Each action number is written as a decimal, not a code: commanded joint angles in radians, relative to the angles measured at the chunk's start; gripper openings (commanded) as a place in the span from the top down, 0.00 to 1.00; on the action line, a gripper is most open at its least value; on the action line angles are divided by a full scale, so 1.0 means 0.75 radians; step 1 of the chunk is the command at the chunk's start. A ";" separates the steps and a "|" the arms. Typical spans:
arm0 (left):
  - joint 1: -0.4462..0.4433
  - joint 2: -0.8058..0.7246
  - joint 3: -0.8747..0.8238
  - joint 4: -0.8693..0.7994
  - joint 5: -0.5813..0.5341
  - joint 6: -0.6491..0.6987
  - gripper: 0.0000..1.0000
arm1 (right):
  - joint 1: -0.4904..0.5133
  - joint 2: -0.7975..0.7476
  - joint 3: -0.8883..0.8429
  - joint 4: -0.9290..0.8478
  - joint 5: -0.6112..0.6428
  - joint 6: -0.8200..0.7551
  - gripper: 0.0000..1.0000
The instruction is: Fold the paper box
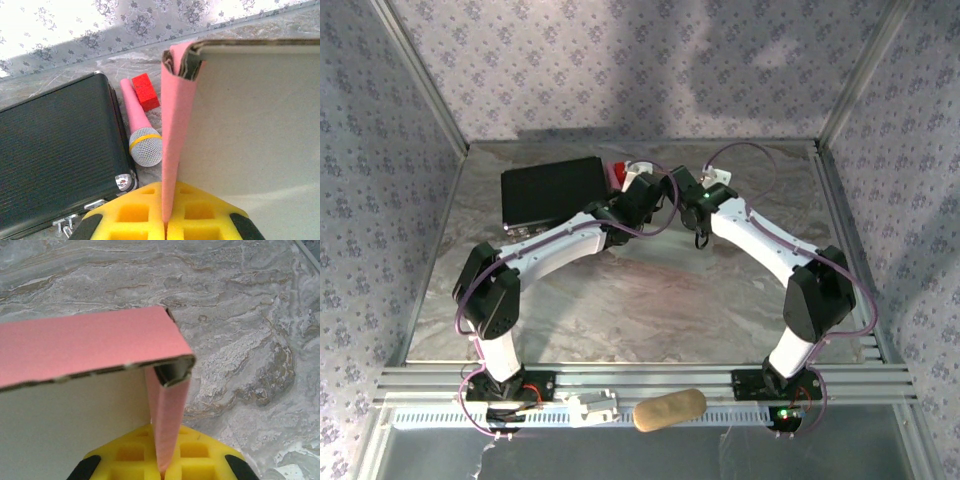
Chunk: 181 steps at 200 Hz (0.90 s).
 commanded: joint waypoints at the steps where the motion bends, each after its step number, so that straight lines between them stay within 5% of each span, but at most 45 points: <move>1: 0.009 -0.028 0.074 -0.095 -0.158 -0.002 0.73 | -0.011 -0.022 -0.044 -0.110 0.065 0.035 1.00; 18: 0.008 -0.046 0.118 -0.160 -0.128 -0.038 0.51 | -0.019 -0.037 -0.062 -0.074 0.022 0.023 1.00; 48: -0.001 -0.139 0.203 -0.283 -0.052 -0.152 0.36 | -0.039 -0.046 -0.099 -0.025 -0.044 0.035 1.00; 89: -0.073 -0.315 0.244 -0.469 -0.077 -0.380 0.43 | -0.078 -0.054 -0.168 0.016 -0.095 0.115 1.00; 108: -0.142 -0.391 0.170 -0.586 -0.049 -0.557 0.34 | -0.100 -0.066 -0.205 0.047 -0.126 0.141 1.00; 181: -0.229 -0.356 -0.094 -0.671 0.307 -1.352 0.25 | -0.100 -0.124 -0.285 0.068 -0.115 0.208 1.00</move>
